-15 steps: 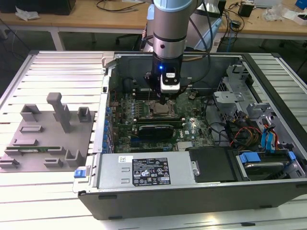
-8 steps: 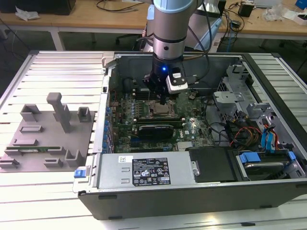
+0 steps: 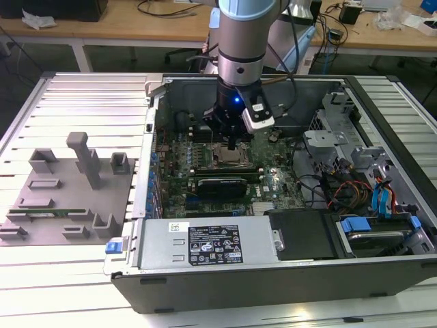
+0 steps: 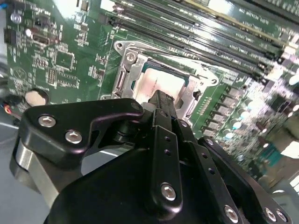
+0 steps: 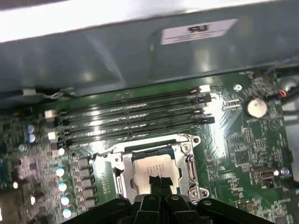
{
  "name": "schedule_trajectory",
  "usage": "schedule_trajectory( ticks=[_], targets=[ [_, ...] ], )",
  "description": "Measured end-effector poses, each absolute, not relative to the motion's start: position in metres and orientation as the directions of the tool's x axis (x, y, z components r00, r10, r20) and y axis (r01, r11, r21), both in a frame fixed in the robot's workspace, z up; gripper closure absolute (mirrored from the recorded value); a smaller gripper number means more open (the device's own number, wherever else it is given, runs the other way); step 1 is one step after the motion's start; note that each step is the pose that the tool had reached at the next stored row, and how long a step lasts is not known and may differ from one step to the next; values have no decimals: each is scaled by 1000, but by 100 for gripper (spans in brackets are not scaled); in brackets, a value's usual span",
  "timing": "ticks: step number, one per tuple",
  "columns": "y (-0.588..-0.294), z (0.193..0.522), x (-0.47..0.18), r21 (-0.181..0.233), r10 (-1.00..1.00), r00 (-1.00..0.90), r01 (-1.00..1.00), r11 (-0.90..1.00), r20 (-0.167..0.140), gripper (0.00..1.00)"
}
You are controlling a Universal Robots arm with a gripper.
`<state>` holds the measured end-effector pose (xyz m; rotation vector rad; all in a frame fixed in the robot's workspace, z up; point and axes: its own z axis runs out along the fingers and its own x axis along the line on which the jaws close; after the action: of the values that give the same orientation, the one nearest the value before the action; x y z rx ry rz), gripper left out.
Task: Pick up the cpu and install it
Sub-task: 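Close the cpu cover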
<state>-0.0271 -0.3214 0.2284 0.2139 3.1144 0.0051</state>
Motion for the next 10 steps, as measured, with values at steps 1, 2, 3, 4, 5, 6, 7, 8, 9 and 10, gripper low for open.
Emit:
schedule_trajectory(
  ticks=[1,2,3,4,5,6,7,8,9,10],
  targets=[
    [-321,228,-27,-3,127,-992,127,992,-19,89],
    [-321,228,-27,-7,117,-993,117,993,-19,89],
    [-321,228,-27,-8,113,-993,113,994,-19,89],
    [-321,228,-27,-8,113,-993,113,994,-19,89],
    [-321,228,-27,-8,113,-993,113,994,-19,89],
    [-321,228,-27,-8,113,-993,113,994,-19,89],
    [-321,228,-28,-8,113,-993,113,994,-19,89],
    [-321,228,-28,-8,113,-993,113,994,-19,89],
    [-321,227,-29,-8,113,-993,113,994,-19,89],
    [-321,226,-30,-8,113,-993,113,994,-19,89]
  ],
)
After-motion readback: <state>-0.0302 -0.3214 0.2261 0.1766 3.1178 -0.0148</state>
